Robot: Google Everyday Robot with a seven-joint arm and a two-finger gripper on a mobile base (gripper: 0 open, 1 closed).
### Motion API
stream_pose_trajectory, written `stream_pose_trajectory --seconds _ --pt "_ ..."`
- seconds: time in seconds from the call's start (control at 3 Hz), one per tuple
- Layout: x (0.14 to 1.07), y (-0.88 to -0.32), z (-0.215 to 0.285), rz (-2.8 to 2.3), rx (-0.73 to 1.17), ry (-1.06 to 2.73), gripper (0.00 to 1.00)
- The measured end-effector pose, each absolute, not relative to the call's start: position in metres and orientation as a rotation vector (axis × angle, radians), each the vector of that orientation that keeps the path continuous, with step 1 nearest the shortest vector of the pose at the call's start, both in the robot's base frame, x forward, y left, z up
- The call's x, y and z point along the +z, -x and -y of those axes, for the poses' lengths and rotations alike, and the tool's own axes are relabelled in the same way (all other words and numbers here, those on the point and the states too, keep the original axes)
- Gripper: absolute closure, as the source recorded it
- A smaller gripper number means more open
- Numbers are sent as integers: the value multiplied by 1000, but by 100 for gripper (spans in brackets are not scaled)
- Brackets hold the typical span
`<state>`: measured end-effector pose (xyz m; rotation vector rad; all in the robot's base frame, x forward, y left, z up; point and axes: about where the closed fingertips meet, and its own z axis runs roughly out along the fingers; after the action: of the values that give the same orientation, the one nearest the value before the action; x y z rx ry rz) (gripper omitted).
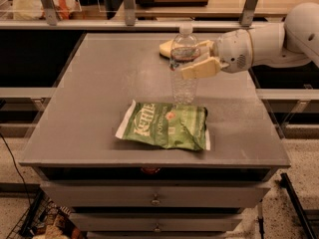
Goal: Move water bottle near green jalapeno chip bag
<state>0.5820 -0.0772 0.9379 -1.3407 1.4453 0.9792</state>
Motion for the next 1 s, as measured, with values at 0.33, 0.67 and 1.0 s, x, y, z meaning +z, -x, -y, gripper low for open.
stream_pose_trajectory --seconds 0.33,0.67,1.0 --pt "938 -582 77 -1444 979 1340 100" --pt "931 -588 77 -1439 982 1324 100" --pt "924 -592 76 -1433 997 1307 85"
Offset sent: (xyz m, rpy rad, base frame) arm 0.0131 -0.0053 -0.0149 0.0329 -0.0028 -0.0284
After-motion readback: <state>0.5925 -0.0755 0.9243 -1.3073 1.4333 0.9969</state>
